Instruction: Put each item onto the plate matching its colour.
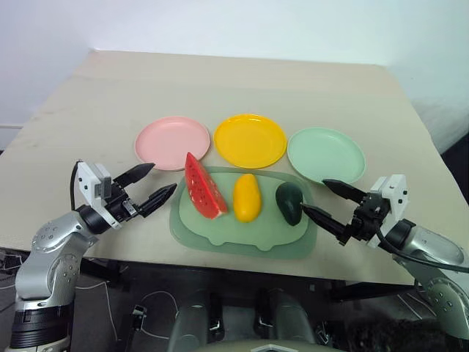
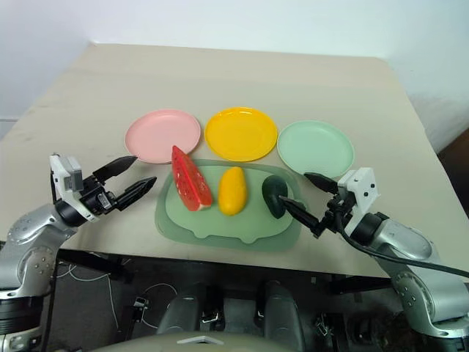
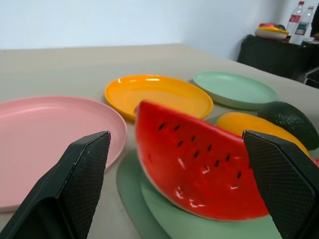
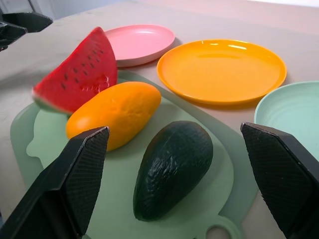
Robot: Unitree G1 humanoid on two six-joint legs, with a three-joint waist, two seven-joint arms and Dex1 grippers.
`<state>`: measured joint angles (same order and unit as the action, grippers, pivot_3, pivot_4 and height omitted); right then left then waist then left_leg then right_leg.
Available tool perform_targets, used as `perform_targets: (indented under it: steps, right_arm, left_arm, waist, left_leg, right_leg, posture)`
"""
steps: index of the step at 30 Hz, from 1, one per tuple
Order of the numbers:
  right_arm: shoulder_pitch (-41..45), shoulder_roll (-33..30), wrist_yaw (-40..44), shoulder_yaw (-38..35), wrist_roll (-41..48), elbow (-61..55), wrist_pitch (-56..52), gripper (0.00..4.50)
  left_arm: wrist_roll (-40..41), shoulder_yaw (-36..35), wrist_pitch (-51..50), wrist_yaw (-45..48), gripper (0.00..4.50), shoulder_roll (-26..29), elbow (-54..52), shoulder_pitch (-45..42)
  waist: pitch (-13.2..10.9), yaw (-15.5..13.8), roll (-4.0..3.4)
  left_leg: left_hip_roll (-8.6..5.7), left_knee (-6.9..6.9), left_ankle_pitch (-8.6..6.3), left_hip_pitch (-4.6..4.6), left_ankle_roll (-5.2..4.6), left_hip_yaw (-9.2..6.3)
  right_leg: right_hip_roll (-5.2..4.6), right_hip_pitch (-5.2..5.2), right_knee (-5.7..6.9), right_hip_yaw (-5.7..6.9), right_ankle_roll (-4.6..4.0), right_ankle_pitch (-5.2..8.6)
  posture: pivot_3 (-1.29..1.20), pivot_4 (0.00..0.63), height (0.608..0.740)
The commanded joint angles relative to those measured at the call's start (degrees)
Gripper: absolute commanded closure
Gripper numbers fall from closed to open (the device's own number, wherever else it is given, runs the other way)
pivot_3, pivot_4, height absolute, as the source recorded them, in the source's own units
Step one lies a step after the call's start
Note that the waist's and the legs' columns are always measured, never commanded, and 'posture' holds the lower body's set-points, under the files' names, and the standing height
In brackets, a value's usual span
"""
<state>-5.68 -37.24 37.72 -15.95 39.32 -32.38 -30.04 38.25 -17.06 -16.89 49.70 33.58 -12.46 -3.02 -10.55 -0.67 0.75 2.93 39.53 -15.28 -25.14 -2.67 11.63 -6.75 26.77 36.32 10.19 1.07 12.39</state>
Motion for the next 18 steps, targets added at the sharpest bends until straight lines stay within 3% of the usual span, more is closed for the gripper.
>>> perform_targets:
  steps: [1, 11, 18]
  right_arm:
    - [1.0, -0.4, -0.1, -0.7, 0.0, -0.7, 0.4, 0.0]
    - [4.1, -3.3, -3.8, 1.8, 3.4, -4.4, -10.5, 0.0]
    - [3.3, -4.6, -4.0, -2.2, 8.3, -4.5, -14.3, 0.0]
  left_arm:
    - [0.5, 0.0, 0.3, -0.3, 0.04, -0.2, -2.1, -1.2]
    - [0.4, 1.2, -0.2, -1.0, 0.04, -1.0, -2.9, -2.2]
    - [0.9, 2.6, -1.4, -1.7, 0.04, -1.6, -5.0, -1.9]
  waist:
    - [0.0, 0.0, 0.0]
    - [0.0, 0.0, 0.0]
    - [0.0, 0.0, 0.0]
  left_leg:
    - [0.0, 0.0, 0.0, 0.0, 0.0, 0.0]
    - [0.0, -0.02, 0.01, -0.01, 0.02, 0.0]
    - [-0.01, -0.02, 0.01, -0.02, 0.01, 0.0]
  right_leg:
    - [0.0, 0.0, 0.0, 0.0, 0.0, 0.0]
    - [0.0, 0.02, 0.0, 0.0, -0.03, -0.02]
    - [0.0, 0.0, -0.02, 0.0, -0.01, -0.01]
  posture:
    - [0.0, 0.15, 0.696]
    - [0.0, 0.15, 0.696]
    - [0.0, 0.15, 0.696]
